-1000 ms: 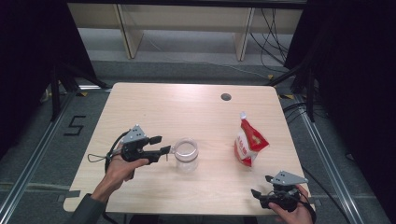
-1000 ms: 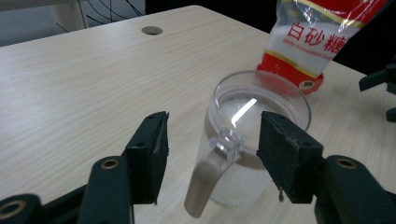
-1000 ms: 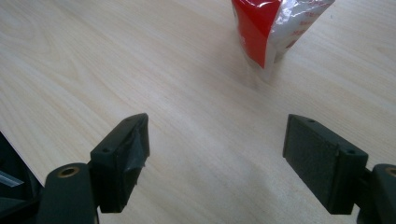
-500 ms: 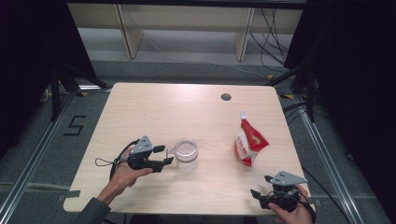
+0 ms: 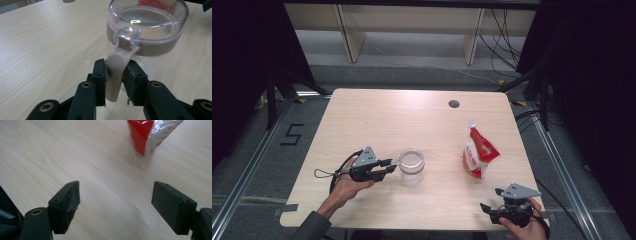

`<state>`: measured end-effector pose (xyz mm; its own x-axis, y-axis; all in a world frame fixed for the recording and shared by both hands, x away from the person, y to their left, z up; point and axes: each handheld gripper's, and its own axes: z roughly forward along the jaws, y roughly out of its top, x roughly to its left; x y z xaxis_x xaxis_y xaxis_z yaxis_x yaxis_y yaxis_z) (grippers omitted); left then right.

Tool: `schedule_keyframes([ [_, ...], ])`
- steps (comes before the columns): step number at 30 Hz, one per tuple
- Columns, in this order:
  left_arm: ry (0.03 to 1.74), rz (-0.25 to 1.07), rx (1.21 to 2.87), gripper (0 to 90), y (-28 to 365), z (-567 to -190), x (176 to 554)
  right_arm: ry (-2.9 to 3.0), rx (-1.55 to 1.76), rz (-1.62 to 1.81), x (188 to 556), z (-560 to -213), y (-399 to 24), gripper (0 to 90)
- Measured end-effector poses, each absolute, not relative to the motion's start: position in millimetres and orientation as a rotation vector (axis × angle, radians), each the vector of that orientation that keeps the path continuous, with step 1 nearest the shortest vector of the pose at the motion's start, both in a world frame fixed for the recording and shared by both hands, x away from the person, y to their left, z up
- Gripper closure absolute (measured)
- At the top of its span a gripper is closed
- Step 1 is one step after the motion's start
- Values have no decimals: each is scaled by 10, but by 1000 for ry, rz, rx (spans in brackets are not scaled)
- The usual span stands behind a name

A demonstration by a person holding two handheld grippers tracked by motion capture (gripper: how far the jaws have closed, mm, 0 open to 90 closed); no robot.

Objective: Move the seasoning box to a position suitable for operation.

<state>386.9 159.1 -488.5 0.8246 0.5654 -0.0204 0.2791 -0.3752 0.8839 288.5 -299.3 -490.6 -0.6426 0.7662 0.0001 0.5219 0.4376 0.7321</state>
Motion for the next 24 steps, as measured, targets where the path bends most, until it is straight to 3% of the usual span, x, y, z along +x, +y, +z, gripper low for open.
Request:
schedule_keyframes([
  [24, 563, 349, 2006, 732, 1398, -4874, 3738, 2353, 1154, 1042, 2893, -4902, -3006, 239],
])
